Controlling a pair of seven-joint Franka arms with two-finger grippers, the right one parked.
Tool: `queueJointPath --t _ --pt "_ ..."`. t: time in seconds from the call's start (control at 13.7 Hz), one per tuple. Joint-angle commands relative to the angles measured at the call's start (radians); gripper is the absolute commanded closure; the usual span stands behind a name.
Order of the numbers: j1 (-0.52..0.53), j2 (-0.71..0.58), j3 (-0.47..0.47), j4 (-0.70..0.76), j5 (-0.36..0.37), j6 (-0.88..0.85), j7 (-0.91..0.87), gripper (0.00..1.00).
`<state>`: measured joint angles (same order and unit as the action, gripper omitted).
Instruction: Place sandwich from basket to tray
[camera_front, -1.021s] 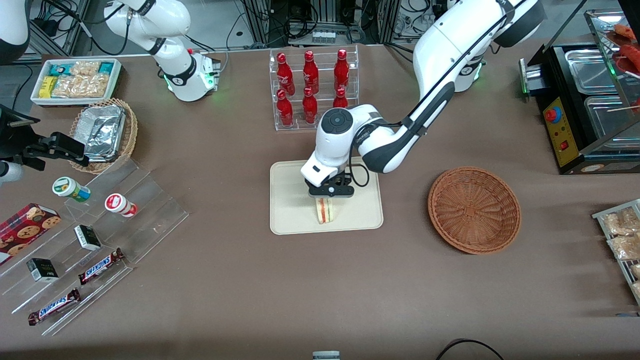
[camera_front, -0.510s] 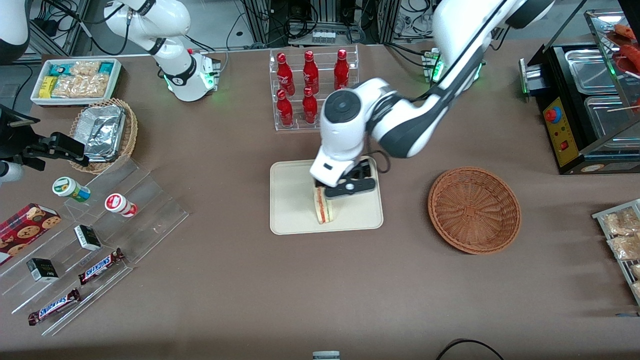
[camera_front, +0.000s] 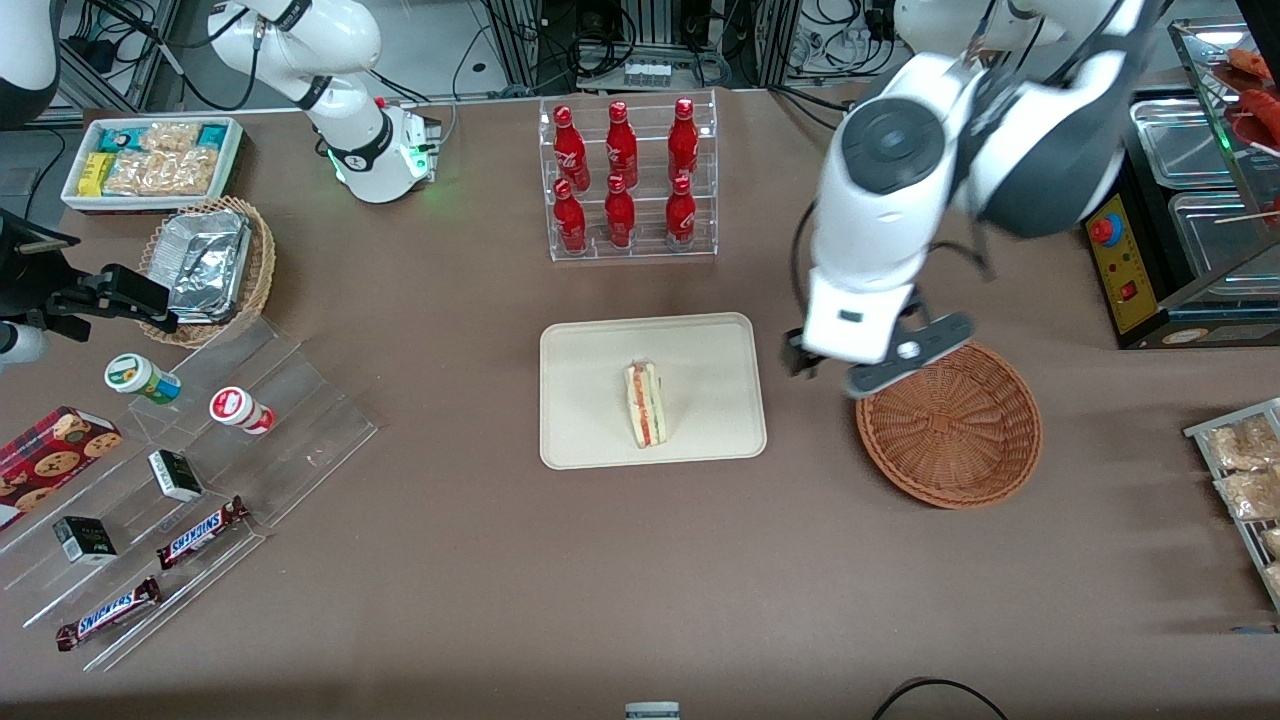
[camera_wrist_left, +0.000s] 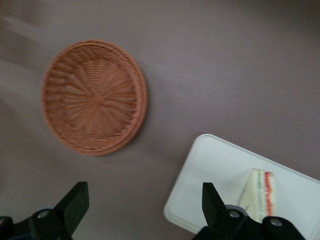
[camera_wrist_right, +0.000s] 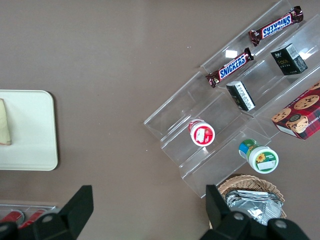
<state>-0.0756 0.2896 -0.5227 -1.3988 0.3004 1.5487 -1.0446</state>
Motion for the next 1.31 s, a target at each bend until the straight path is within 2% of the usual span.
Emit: queueJointPath --t 0.0,0.15,0.29,0.66,0.8,0.95,1.24 --pt "0.060 -0.079 -0.003 -0.031 -0.053 -0.074 0.117 0.00" --pt "0.099 -0.124 0.039 -0.034 -0.098 -0.123 0.295 0.00" --pt "0.085 -0.176 0.185 -0.041 -0.177 -0.140 0.496 0.00" --pt "0.085 -0.266 0.398 -0.054 -0.254 -0.242 0.857 0.00" --pt "0.063 -0.290 0.461 -0.055 -0.259 -0.284 0.949 0.00" --pt "0.062 -0.311 0.492 -0.066 -0.259 -0.297 1.024 0.00" --pt "0.051 -0.282 0.491 -0.058 -0.251 -0.298 1.018 0.00"
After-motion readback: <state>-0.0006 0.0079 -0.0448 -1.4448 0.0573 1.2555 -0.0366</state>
